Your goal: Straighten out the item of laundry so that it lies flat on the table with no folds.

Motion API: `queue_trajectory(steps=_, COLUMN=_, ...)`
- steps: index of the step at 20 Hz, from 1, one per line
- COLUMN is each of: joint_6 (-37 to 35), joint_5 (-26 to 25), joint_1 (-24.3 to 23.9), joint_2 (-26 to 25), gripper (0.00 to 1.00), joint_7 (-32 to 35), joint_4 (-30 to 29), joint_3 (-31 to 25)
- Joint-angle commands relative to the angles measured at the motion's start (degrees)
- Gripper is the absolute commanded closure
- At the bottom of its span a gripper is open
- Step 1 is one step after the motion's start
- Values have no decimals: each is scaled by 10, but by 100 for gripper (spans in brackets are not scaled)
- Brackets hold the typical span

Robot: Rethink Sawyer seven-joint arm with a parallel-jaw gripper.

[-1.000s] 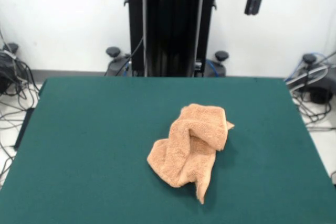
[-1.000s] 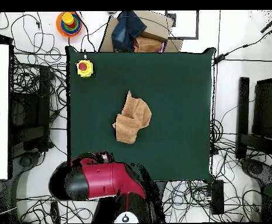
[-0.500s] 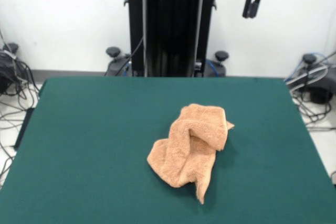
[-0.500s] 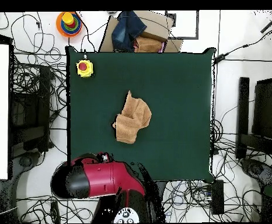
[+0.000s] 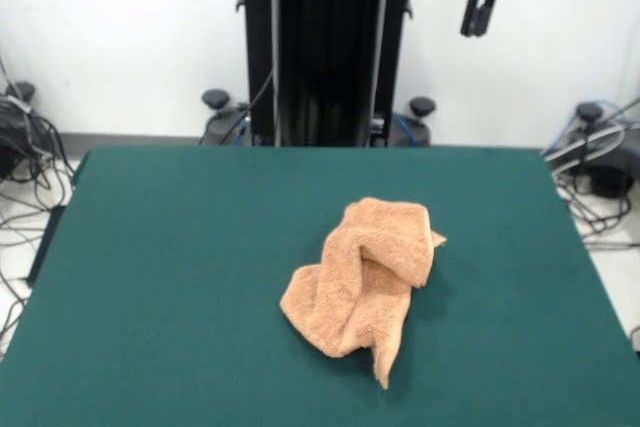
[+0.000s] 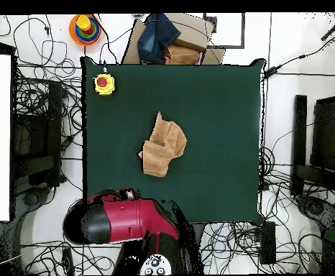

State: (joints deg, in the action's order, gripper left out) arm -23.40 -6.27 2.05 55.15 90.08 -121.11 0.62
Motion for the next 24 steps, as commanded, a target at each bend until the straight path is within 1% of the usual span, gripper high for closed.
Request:
queue_trajectory(steps=1, joint_6=9, joint_5=-26, joint_1=-10, joint_2=-19, gripper=100, joint_7=69, joint_4=-3, joint_3=-1)
queue_trajectory(steps=24, joint_6=-1, joint_5=-22, joint_1=-11, joint_2=-14, gripper=100, joint_7=68, joint_4=-8, joint_3=-2)
